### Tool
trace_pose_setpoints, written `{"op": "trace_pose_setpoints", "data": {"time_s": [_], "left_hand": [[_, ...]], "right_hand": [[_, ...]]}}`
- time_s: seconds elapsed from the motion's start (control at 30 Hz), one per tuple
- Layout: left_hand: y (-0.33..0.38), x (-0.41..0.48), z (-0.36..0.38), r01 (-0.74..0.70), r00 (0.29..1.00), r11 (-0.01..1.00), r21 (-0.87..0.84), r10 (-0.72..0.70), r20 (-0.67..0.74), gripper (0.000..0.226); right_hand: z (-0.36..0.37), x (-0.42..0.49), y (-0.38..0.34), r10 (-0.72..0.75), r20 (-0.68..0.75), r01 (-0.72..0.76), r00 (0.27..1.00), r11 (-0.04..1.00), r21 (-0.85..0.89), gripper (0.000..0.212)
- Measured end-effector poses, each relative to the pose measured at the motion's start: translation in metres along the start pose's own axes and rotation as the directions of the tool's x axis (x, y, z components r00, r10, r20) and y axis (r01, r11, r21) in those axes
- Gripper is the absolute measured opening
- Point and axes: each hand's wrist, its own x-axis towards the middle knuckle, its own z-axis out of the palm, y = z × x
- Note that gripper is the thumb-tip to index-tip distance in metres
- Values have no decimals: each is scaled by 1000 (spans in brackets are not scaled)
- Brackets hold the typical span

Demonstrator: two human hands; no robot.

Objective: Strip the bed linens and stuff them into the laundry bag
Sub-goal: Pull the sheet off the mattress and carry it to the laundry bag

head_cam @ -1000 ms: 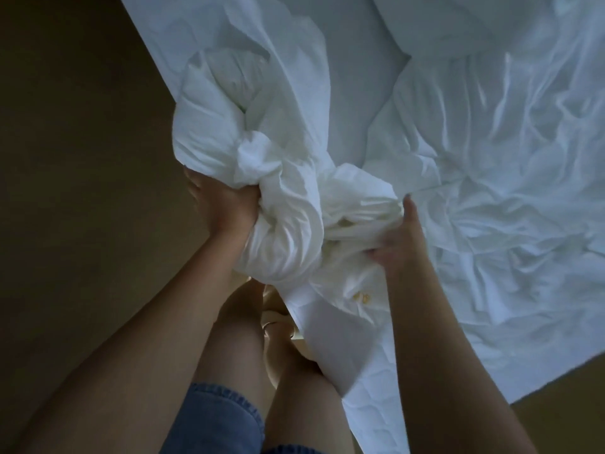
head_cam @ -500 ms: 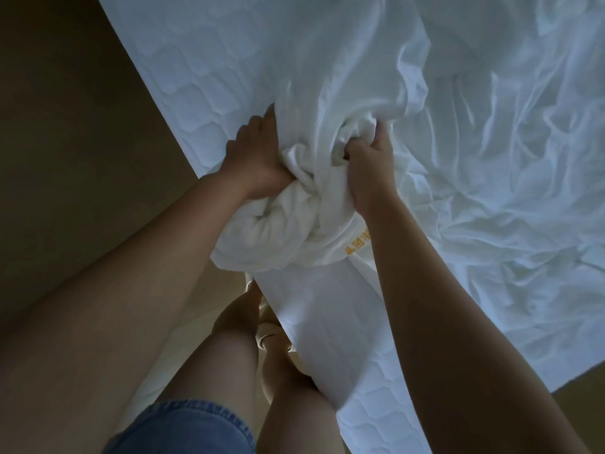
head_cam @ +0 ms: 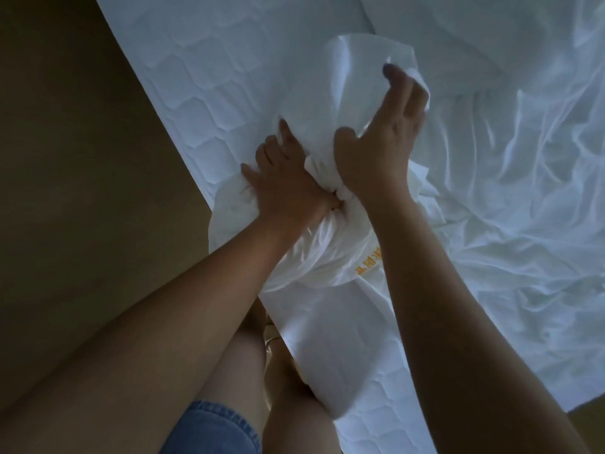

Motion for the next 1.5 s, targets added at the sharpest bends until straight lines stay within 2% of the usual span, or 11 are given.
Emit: {"op": "trace_pose_setpoints", "data": {"time_s": [0.07,0.17,0.33,0.5,0.73,0.83,0.93,1.0,1.2,1.37,1.5], "left_hand": [[-7,1,8,-19,998,999,29,21,-54,124],[-14,2,11,-78,989,997,16,80,-123,111],[-16,12,-5,-82,992,991,-109,70,-105,116],[-8,18,-23,-60,992,997,-46,65,112,137],[11,11,5,18,999,1000,-26,-17,48,129],[10,12,15,48,998,998,-29,-47,28,126],[10,12,15,50,999,998,-36,-51,-2,121],[7,12,13,41,999,998,-53,-41,-1,120],[-25,42,-6,12,994,958,-287,19,107,112],[-42,38,-26,59,989,890,-453,9,147,101],[-30,33,-28,59,951,979,-194,5,310,148]], "right_hand": [[0,13,-6,-133,152,155,979,978,-137,74],[7,27,19,17,401,128,916,934,-333,68],[29,-24,50,327,-12,-325,945,942,86,53],[28,-47,73,551,-88,-530,830,828,182,33],[24,-35,87,728,-55,-714,683,682,156,72],[28,-53,81,882,-101,-861,460,471,194,108],[36,-62,70,978,127,-896,168,97,434,120],[37,-65,69,940,215,-812,265,97,576,111],[31,-43,45,555,51,-537,831,773,340,49],[60,-13,28,484,171,-509,858,844,167,54],[65,5,42,467,200,-501,861,845,185,48]]}}
